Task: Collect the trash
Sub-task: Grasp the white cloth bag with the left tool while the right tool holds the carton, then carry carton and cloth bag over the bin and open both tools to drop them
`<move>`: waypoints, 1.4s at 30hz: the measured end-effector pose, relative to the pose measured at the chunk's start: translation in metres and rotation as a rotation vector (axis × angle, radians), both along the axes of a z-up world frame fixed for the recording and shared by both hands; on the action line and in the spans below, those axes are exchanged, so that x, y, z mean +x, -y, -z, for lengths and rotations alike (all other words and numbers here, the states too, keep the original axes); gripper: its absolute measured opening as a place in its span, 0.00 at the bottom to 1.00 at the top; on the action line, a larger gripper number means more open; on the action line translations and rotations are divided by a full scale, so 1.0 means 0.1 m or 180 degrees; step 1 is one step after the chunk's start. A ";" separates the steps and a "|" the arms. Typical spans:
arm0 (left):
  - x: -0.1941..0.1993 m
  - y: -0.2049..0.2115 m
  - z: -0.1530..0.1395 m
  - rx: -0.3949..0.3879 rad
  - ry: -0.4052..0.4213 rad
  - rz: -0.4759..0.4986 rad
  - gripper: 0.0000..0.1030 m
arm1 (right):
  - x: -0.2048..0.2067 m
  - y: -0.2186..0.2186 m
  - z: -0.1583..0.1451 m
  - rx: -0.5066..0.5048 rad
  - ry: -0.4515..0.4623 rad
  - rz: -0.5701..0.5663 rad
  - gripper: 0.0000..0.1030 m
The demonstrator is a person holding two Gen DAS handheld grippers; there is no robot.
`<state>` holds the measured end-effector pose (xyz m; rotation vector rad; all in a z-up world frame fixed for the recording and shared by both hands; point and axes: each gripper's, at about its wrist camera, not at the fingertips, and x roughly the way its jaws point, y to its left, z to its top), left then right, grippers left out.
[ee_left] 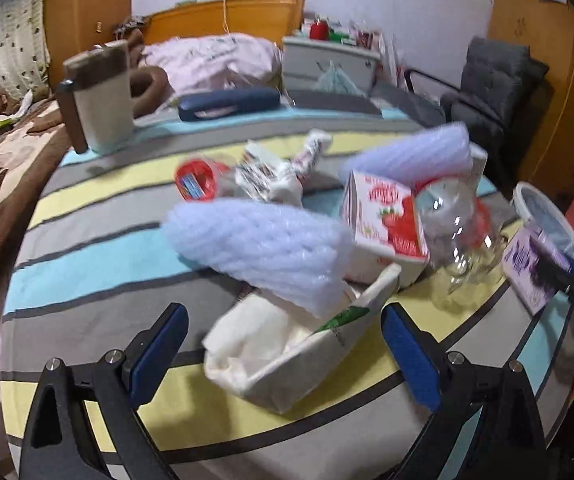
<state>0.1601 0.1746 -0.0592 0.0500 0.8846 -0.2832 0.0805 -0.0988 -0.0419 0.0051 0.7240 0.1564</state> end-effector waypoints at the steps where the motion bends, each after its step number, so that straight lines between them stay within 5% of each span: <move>1: 0.00 0.03 0.01 -0.0006 -0.0029 0.0038 0.95 | 0.00 0.00 0.00 0.0003 0.0002 0.0001 0.39; 10: -0.19 0.18 0.00 -0.0112 -0.0090 0.0108 0.69 | -0.02 0.02 0.01 0.0017 -0.0008 -0.0038 0.39; 14: -0.28 0.26 -0.01 -0.0132 -0.0113 0.0117 0.48 | -0.03 0.05 0.00 0.0041 -0.0003 -0.0044 0.39; 28: -0.74 0.61 -0.19 -0.0305 0.0072 -0.0050 0.43 | -0.15 0.17 -0.11 0.0141 0.0124 -0.0097 0.39; 42: -0.91 1.28 -0.59 -0.0322 0.0315 0.0224 0.43 | -0.32 0.55 -0.34 0.0126 0.0365 0.0117 0.39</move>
